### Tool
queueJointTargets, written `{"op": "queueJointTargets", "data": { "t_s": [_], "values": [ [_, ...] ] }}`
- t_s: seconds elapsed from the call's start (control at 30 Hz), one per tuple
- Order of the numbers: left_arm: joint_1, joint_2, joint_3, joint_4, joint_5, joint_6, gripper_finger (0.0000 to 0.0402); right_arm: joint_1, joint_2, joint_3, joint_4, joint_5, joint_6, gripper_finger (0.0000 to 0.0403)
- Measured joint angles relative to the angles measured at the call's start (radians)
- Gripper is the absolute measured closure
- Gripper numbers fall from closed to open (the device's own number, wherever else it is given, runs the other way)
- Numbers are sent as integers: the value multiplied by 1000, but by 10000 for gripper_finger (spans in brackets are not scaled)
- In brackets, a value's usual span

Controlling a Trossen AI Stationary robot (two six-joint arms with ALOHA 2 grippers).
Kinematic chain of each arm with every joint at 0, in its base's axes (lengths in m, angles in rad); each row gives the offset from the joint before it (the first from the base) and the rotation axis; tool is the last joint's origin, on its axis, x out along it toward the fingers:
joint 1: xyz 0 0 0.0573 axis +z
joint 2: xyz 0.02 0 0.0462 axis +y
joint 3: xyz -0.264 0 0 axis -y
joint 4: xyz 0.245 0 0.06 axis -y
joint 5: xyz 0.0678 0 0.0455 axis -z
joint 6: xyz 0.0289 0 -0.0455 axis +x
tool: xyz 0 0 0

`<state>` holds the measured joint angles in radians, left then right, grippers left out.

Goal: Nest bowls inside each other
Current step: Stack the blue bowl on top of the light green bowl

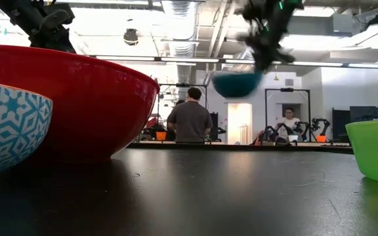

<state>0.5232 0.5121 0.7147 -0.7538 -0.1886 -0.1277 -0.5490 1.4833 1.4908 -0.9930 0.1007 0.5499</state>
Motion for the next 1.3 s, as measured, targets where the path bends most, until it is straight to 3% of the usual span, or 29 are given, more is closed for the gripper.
{"op": "queueJointTargets", "data": {
  "t_s": [0.23, 0.4, 0.53, 0.67, 0.87, 1.3],
  "values": [
    [0, 0, 0, 1, -2, 112, 262, 413, 115, 114, 181, 112, 227, 392],
    [0, 0, 0, 2, -2, 182, 262, 563, 296, 249, 263, 136, 317, 392],
    [0, 0, 0, 3, -2, 212, 262, 603, 461, 415, 264, 135, 334, 392],
    [0, 0, 0, 4, -1, 225, 262, 604, 605, 578, 265, 64, 323, 392],
    [0, 0, 0, 3, 26, 212, 262, 592, 748, 754, 105, 33, 291, 393],
    [0, 0, 0, 2, 26, 140, 262, 591, 797, 765, 69, -23, 223, 380]
  ]
}}
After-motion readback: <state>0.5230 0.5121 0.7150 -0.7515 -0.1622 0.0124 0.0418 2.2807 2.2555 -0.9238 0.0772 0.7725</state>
